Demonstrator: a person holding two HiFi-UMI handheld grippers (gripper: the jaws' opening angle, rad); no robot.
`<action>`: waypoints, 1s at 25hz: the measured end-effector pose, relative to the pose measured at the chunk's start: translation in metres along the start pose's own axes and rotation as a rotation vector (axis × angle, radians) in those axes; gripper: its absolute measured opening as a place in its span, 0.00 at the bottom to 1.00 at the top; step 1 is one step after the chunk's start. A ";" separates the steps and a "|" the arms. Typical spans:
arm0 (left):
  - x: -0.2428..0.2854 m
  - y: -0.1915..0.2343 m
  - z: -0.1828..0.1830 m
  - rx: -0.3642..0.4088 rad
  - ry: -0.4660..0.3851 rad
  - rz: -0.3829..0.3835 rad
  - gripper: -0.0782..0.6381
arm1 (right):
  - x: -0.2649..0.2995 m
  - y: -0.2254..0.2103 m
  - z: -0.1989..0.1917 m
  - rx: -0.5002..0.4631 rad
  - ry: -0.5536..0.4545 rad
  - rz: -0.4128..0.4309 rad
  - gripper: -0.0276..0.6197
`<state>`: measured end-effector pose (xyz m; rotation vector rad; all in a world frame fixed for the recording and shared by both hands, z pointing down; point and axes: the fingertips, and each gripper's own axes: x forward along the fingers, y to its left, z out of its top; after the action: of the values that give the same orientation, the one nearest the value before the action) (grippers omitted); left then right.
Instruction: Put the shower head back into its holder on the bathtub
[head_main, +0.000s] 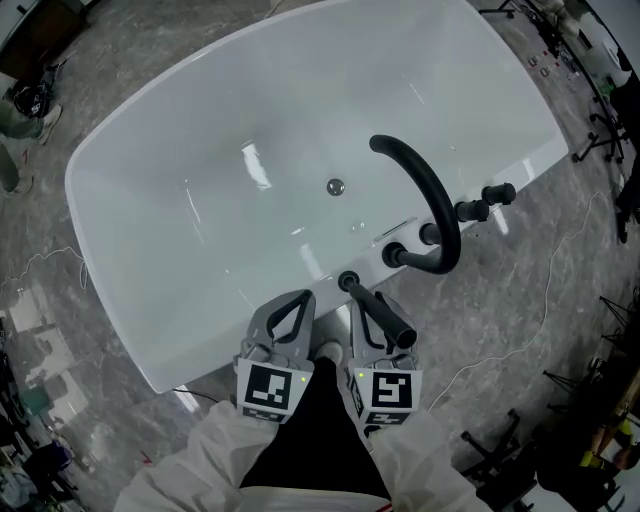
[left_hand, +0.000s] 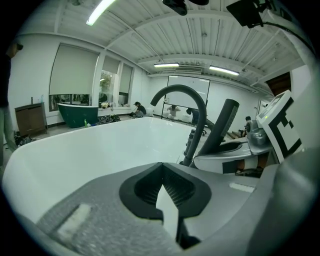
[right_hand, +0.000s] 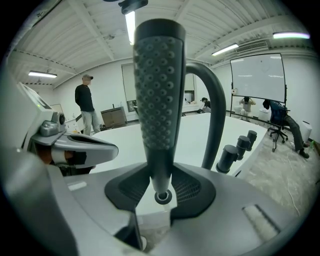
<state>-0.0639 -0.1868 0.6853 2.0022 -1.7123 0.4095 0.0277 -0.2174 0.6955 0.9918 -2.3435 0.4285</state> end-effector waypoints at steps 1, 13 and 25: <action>0.001 0.000 0.000 0.002 0.000 -0.007 0.11 | 0.002 0.000 -0.001 0.001 0.003 -0.001 0.26; 0.016 0.014 -0.003 -0.002 0.032 -0.032 0.11 | 0.019 0.002 -0.011 0.008 0.048 -0.010 0.26; 0.026 0.017 -0.008 -0.009 0.055 -0.028 0.11 | 0.028 0.002 -0.024 -0.004 0.085 -0.013 0.26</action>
<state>-0.0753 -0.2065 0.7079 1.9882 -1.6482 0.4420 0.0192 -0.2200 0.7312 0.9675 -2.2598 0.4527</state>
